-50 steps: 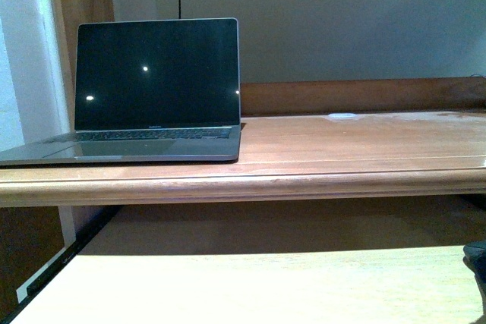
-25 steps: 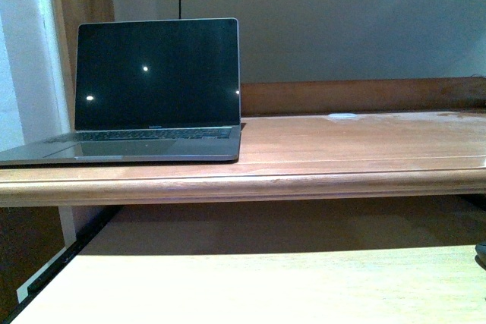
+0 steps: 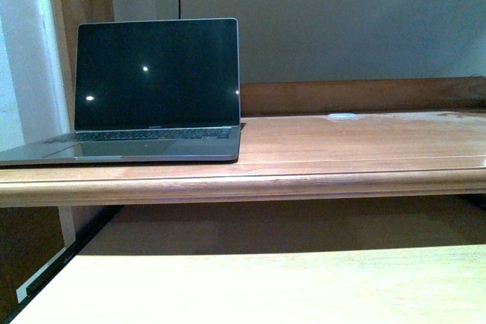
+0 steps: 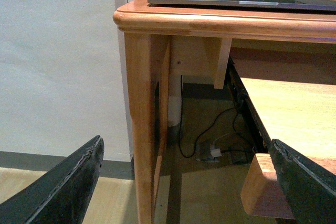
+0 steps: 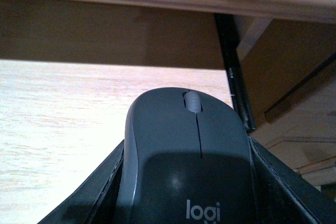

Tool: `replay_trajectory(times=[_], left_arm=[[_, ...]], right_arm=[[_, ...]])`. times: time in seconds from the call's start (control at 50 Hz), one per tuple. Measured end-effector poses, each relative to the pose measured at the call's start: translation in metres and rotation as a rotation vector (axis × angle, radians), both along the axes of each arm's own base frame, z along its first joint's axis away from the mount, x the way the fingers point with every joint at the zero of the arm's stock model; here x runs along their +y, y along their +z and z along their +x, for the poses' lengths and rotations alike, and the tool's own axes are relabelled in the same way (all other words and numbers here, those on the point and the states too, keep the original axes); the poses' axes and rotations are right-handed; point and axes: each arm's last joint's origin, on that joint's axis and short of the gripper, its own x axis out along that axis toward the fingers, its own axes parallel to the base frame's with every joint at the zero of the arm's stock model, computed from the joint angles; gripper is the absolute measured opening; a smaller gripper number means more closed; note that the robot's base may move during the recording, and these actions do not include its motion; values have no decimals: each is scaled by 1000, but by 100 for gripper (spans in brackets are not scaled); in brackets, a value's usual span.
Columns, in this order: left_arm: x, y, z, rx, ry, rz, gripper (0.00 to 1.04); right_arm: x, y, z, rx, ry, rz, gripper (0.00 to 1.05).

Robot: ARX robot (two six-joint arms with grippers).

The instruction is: Place mouse

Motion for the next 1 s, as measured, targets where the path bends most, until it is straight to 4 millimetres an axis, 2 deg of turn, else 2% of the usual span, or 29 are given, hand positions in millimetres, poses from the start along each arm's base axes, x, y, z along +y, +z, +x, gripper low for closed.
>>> replay_trajectory(times=[0.08,0.22,0.641,0.801,1.001], left_arm=[[0,0,0,0,0,0,97],[0,0,0,0,0,0,97],[0,0,0,0,0,0,97],[0,0,0,0,0,0,97],[0,0,0,0,0,0,97]], right_arm=[[-3,19,-8,-30,-15,36,58],[0,40,-8,-83,-31,71,58],[45,81,27,-136,-40,121,58],[82,95,42,-166,-23,124,58],[135,88,70,-171,-17,90,58]])
